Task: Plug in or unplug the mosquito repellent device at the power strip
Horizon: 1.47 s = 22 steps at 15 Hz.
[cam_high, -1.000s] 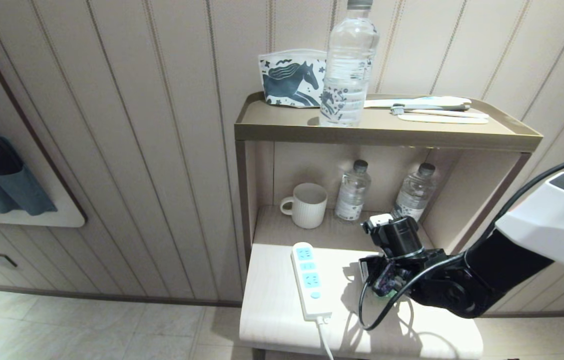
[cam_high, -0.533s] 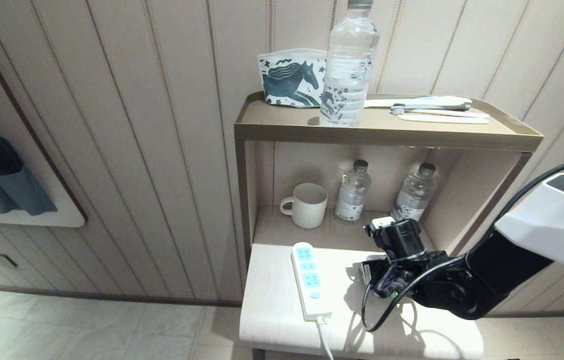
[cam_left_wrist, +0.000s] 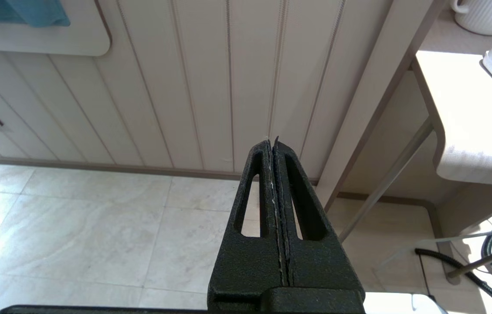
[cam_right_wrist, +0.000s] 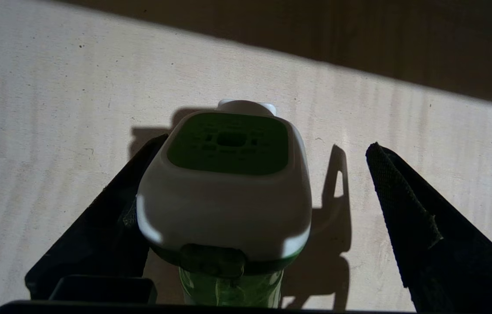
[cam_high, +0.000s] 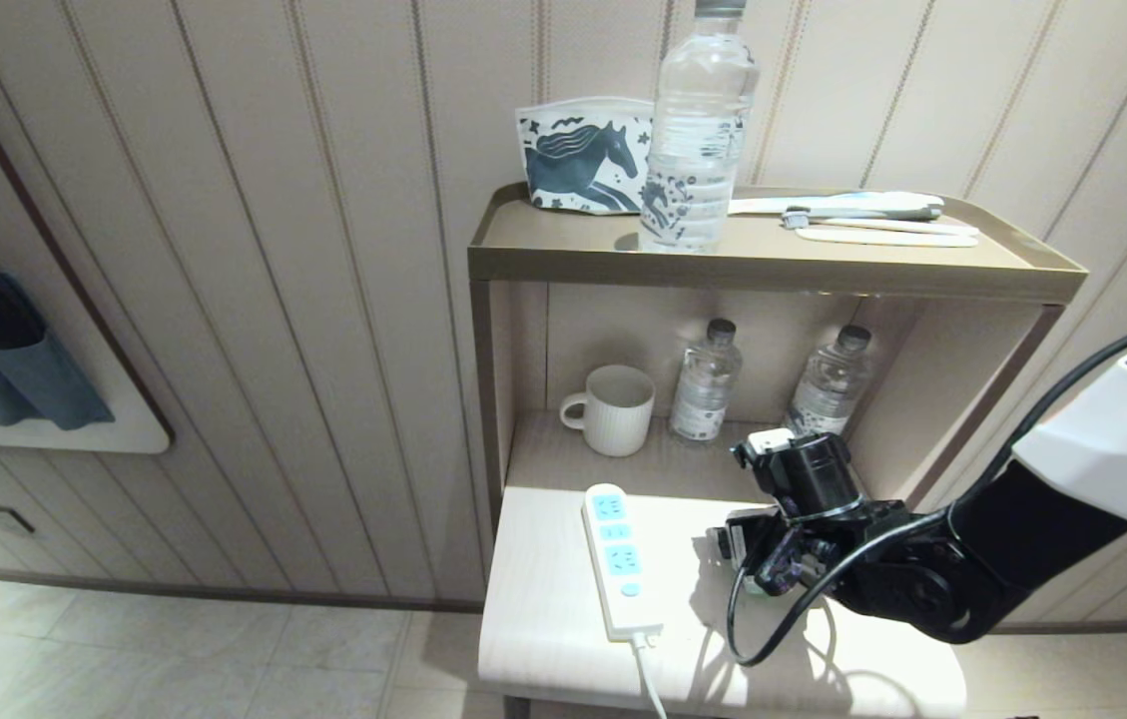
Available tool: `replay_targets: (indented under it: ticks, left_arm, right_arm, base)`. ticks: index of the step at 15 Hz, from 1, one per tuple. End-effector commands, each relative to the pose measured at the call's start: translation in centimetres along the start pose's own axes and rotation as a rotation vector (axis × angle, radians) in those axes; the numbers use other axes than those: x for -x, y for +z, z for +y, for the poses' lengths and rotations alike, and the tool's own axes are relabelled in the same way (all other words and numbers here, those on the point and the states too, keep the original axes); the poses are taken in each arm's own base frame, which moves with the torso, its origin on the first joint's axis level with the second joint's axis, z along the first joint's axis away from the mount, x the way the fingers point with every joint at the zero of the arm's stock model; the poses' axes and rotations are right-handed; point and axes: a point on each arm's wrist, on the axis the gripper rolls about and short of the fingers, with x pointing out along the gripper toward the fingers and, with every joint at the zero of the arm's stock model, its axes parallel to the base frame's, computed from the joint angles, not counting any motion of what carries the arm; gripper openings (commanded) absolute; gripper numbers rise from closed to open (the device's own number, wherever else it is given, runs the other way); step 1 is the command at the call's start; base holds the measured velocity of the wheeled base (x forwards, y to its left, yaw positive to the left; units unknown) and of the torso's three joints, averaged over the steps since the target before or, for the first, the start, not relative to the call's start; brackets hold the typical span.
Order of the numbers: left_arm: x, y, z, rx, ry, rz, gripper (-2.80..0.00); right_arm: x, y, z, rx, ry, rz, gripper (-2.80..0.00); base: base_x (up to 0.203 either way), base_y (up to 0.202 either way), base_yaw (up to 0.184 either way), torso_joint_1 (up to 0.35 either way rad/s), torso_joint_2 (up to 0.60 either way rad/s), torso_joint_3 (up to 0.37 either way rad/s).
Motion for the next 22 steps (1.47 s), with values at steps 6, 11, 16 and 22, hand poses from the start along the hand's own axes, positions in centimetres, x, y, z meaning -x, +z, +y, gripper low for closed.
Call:
replay_targets:
  ticks: [6,11,16,22]
  left_arm:
    - [0.0,0.0,0.0,0.001,0.001,0.003,-2.80]
    - [0.0,0.0,0.0,0.001,0.001,0.003,-2.80]
    - [0.0,0.0,0.0,0.001,0.001,0.005,-2.80]
    - [0.0,0.0,0.0,0.002,0.001,0.005,-2.80]
  right_arm:
    - [2.0,1.1,-0.9,-0.023,0.001,-0.055,0.00]
    - [2.9,1.3,-1.1,-0.022,0.005,-0.072,0.00]
    - [4.2,2.2,-1.0,-0.028,0.022,-0.114,0.00]
    - [6.6,3.1,-0.4,-0.031,0.066,-0.175,0.00]
  base:
    - [0.000,0.000,0.000,0.000,0.00,0.000]
    - [0.000,0.000,0.000,0.000,0.00,0.000]
    - [0.000,0.000,0.000,0.000,0.00,0.000]
    - [0.000,0.000,0.000,0.000,0.00,0.000]
